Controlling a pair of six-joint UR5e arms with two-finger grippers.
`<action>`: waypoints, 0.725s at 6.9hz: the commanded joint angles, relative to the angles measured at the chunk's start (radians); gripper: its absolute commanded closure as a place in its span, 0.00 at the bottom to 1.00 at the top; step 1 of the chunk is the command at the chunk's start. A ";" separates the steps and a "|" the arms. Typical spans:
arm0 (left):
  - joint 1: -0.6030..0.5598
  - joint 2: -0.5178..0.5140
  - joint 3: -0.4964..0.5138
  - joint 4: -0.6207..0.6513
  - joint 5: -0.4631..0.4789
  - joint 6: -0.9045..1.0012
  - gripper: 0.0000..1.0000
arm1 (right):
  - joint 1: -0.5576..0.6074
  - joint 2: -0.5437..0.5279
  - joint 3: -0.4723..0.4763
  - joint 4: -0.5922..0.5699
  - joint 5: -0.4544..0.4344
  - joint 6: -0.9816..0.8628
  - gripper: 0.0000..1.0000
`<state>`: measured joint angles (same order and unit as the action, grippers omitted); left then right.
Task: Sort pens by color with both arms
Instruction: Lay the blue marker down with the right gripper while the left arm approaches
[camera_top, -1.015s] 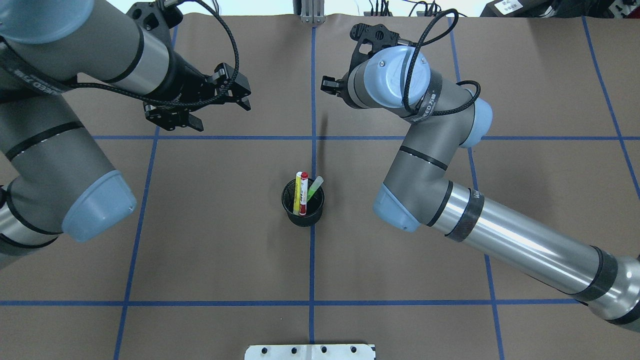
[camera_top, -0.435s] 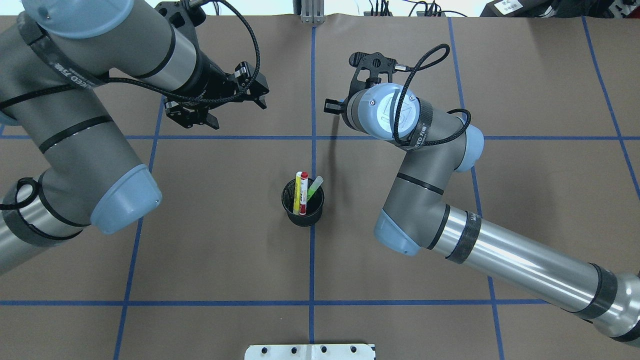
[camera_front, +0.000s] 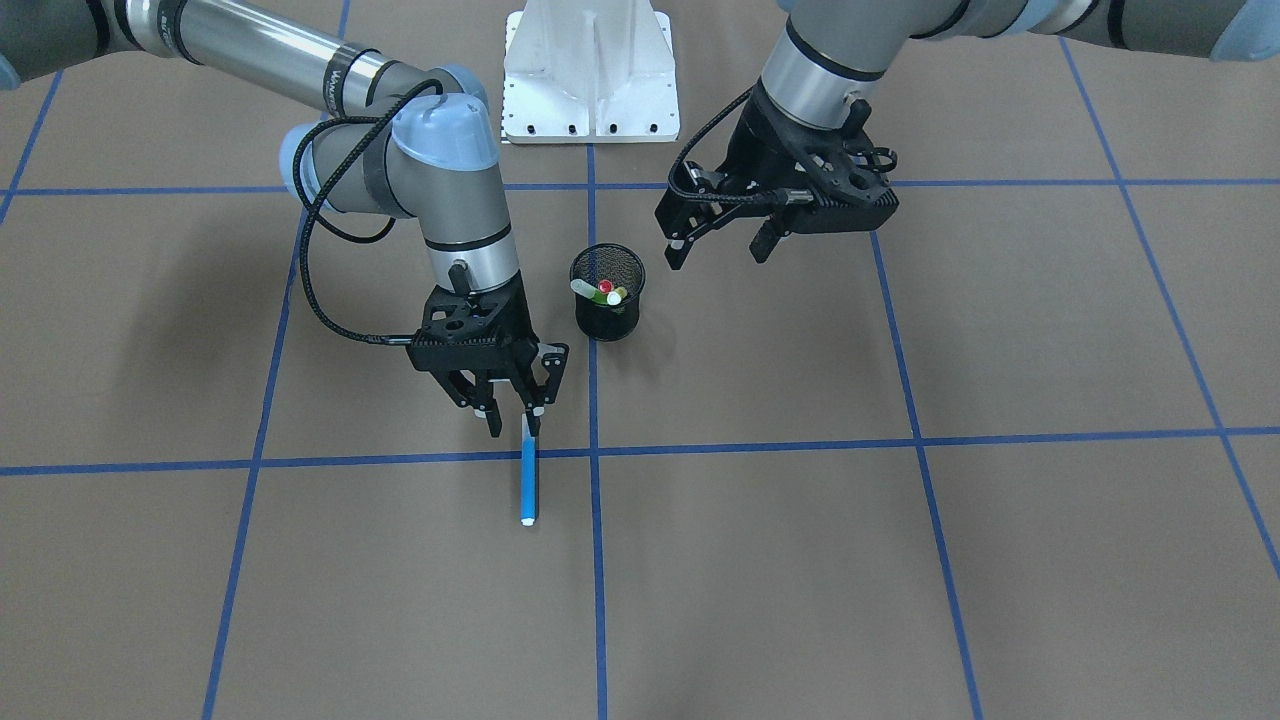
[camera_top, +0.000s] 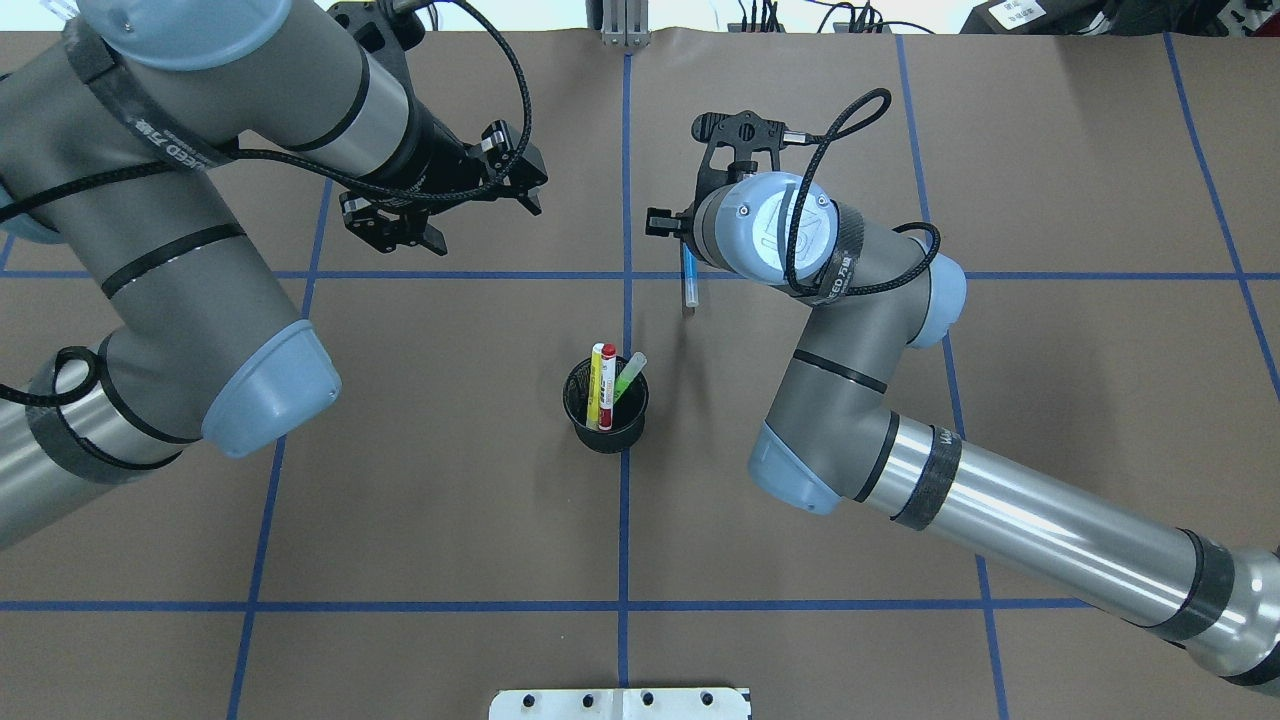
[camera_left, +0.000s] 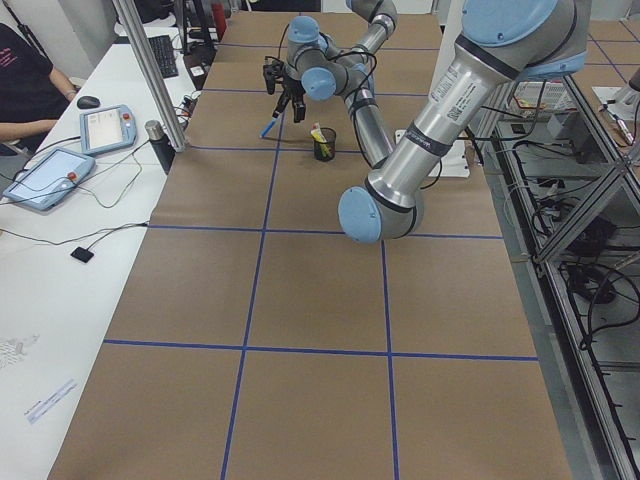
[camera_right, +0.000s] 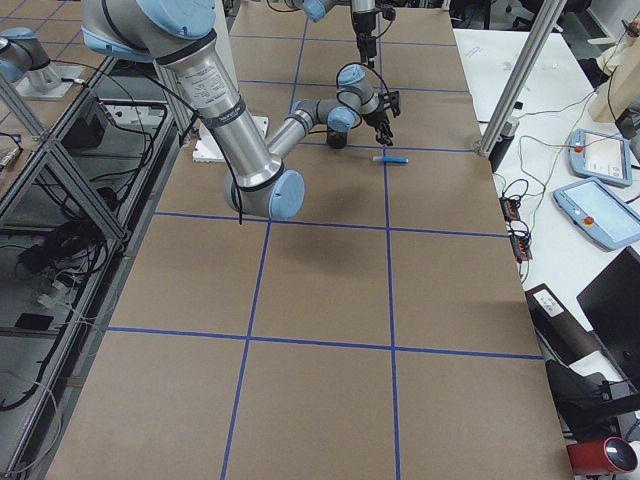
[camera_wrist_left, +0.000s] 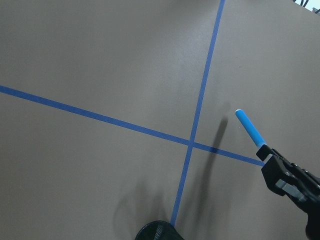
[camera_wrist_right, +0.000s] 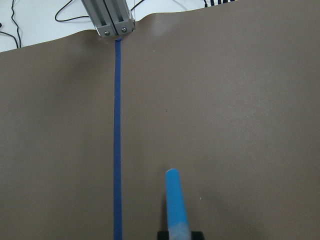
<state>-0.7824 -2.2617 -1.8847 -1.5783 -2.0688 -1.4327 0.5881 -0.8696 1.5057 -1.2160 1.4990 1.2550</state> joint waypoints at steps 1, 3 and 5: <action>0.002 -0.015 0.030 -0.005 0.000 0.000 0.01 | 0.005 -0.008 -0.001 -0.002 0.044 -0.040 0.20; 0.014 -0.045 0.067 -0.006 0.006 0.000 0.01 | 0.127 -0.025 0.007 -0.042 0.329 -0.176 0.02; 0.026 -0.090 0.123 -0.006 0.021 0.005 0.01 | 0.257 -0.084 0.048 -0.094 0.525 -0.389 0.01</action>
<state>-0.7626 -2.3223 -1.7993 -1.5844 -2.0603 -1.4311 0.7671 -0.9121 1.5258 -1.2825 1.8982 0.9933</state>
